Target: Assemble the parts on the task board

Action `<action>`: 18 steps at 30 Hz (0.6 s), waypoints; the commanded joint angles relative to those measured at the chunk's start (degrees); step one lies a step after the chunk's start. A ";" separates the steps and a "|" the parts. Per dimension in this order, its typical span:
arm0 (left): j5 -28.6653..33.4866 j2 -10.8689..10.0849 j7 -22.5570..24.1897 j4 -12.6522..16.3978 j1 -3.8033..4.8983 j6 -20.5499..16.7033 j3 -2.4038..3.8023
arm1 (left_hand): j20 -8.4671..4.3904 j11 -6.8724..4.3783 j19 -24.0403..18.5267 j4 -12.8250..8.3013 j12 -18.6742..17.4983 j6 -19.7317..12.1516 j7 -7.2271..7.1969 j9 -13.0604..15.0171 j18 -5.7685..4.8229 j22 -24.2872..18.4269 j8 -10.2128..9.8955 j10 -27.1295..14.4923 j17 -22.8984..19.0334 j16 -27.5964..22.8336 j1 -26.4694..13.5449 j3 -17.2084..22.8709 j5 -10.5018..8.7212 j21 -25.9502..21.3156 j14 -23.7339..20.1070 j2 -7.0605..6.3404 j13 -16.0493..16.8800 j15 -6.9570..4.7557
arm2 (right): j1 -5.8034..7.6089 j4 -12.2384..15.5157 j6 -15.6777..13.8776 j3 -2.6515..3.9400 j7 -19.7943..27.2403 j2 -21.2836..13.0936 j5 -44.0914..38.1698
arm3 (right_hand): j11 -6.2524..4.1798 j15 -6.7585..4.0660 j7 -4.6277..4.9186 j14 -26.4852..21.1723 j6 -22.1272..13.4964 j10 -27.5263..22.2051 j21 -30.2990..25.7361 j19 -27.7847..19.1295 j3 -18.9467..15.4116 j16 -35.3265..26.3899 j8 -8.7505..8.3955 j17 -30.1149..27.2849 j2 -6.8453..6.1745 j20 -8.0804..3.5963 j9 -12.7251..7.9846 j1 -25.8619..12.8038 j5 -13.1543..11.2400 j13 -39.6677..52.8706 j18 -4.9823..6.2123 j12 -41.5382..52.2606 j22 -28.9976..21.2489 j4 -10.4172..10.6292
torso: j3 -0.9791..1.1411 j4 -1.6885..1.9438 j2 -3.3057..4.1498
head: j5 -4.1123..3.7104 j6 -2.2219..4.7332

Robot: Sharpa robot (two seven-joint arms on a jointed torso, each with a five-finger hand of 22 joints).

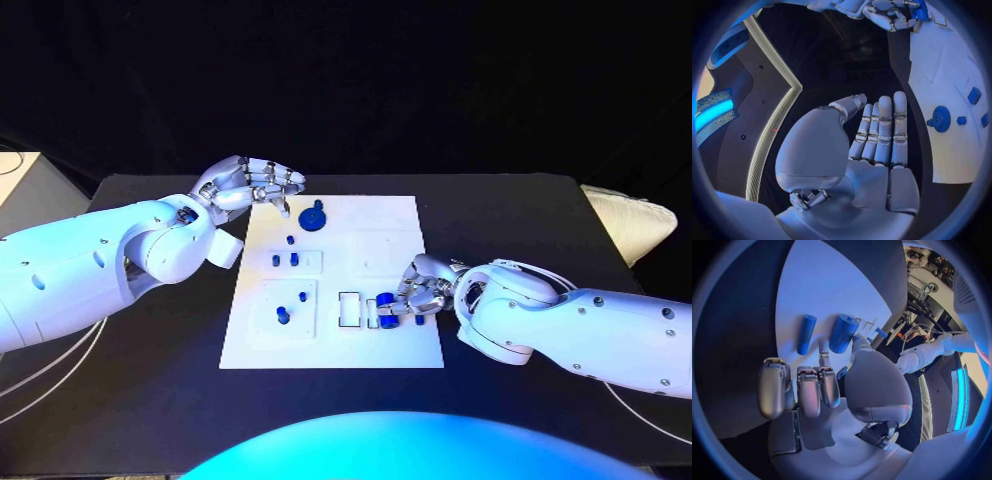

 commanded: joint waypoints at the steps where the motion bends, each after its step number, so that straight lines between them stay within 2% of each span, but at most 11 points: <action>1: 0.35 0.04 0.17 0.19 0.00 1.04 0.04 | 0.10 -0.07 0.18 -0.12 0.19 -0.34 -0.07 -0.04 0.89 -0.09 0.31 -0.47 -0.08 -0.11 0.17 -0.30 0.14 -0.18 -0.36 0.24 -0.05 -0.10 | -0.34 -0.52 1.76 -0.16 -0.86 0.55 -2.51 | -0.06 0.02 0.04 6.38 -0.57 4.62 0.26 3.65 0.22 0.23 -0.18 15.07 1.07 0.21 0.12 2.72 1.05 12.73 -0.72 -0.22 10.61 -0.21 | 0.07 -0.06 0.05 | 0.16 0.00; 3: 0.34 0.02 0.15 0.20 0.00 1.02 0.04 | 0.10 -0.07 0.18 -0.12 0.19 -0.34 -0.07 -0.04 0.89 -0.09 0.31 -0.47 -0.08 -0.11 0.17 -0.30 0.14 -0.18 -0.36 0.24 -0.05 -0.10 | -0.42 -0.64 1.82 -0.17 -0.88 0.74 -2.62 | -0.09 -0.01 0.01 6.38 -0.71 4.58 0.15 3.61 0.92 0.23 -0.05 15.07 1.66 0.18 0.25 5.14 2.24 12.69 -0.70 -0.31 10.63 -0.40 | 0.06 -0.06 0.03 | 0.16 0.00; 6: 0.34 -0.01 0.13 0.21 0.00 1.00 0.04 | 0.10 -0.07 0.18 -0.12 0.19 -0.34 -0.07 -0.04 0.89 -0.09 0.31 -0.47 -0.08 -0.11 0.17 -0.30 0.14 -0.18 -0.36 0.24 -0.05 -0.10 | -0.47 -0.66 1.37 -0.17 -0.88 0.80 -2.71 | -0.16 -0.08 -0.05 6.38 -0.76 4.58 0.28 3.63 2.51 0.23 0.05 15.07 1.89 0.12 0.32 8.45 3.47 12.71 -0.73 -0.34 10.74 -0.58 | 0.01 -0.09 -0.03 | 0.26 0.00; 7: 0.33 -0.02 0.11 0.21 0.00 1.00 0.04 | 0.12 -0.06 0.18 -0.01 0.23 -0.38 -0.08 -0.06 0.89 -0.14 0.37 -0.51 -0.09 -0.09 0.09 -0.33 0.16 -0.25 -0.37 0.31 -0.09 -0.08 | -0.48 -0.63 1.02 -0.17 -0.84 0.77 -2.71 | -0.30 -0.21 -0.19 6.38 -0.69 4.60 0.38 3.65 4.69 0.23 0.00 15.07 2.12 0.03 0.24 11.04 3.55 12.76 -0.74 -0.31 10.81 -0.83 | -0.01 -0.11 -0.04 | 0.28 0.00; 8: 0.33 -0.03 0.09 0.21 0.00 1.01 0.04 | 0.12 -0.06 0.18 -0.01 0.23 -0.38 -0.08 -0.06 0.89 -0.14 0.37 -0.51 -0.09 -0.09 0.09 -0.33 0.16 -0.25 -0.37 0.31 -0.09 -0.08 | -0.50 -0.59 0.66 -0.17 -0.74 0.72 -2.57 | -0.37 -0.26 -0.27 6.38 -0.60 4.60 0.41 3.66 5.80 0.23 -0.03 15.07 2.12 -0.01 0.18 11.89 3.65 12.76 -0.75 -0.33 10.84 -0.71 | -0.03 -0.11 -0.05 | 0.29 0.00; 10: 0.32 -0.04 0.04 0.22 0.00 1.04 0.04 | 0.11 -0.08 0.19 -0.05 0.25 -0.38 -0.09 -0.06 0.90 -0.15 0.40 -0.52 -0.09 -0.09 0.20 -0.26 0.19 -0.26 -0.38 0.40 -0.11 -0.10 | -0.51 -0.50 0.03 -0.17 -0.37 0.58 -1.67 | -0.54 -0.42 -0.43 6.38 -0.18 4.75 0.61 3.70 9.44 0.23 -0.21 15.07 1.46 -0.18 -0.16 13.04 7.36 12.99 -0.79 -0.12 10.98 -0.34 | -0.07 -0.09 -0.06 | 0.21 0.00; 14: 0.30 -0.05 -0.02 0.21 0.00 1.04 0.04 | 0.09 -0.09 0.20 -0.11 0.27 -0.38 -0.10 -0.07 0.91 -0.15 0.43 -0.52 -0.10 -0.09 0.32 -0.20 0.20 -0.25 -0.40 0.45 -0.12 -0.12 | -0.52 -0.27 -0.55 -0.18 0.04 0.41 0.44 | -0.76 -0.63 -0.66 6.38 0.64 5.04 0.92 3.77 13.44 0.23 -0.09 15.07 0.09 -0.32 -0.37 11.94 10.31 13.42 -0.85 0.32 11.18 -0.29 | -0.07 -0.10 -0.08 | 0.34 0.00; 18: 0.28 -0.12 -0.14 0.22 0.00 1.08 0.04 | 0.09 -0.09 0.20 -0.11 0.27 -0.38 -0.10 -0.07 0.91 -0.15 0.43 -0.52 -0.10 -0.09 0.32 -0.20 0.20 -0.25 -0.40 0.45 -0.12 -0.12 | -0.50 0.44 -0.85 -0.17 -0.03 0.00 2.41 | -0.84 -0.66 -0.73 6.38 0.87 5.12 0.96 3.79 19.22 0.23 0.09 15.07 -2.56 -0.45 -0.43 10.24 14.08 13.57 -0.87 0.41 11.33 -0.47 | -0.05 -0.09 -0.03 | 0.25 0.00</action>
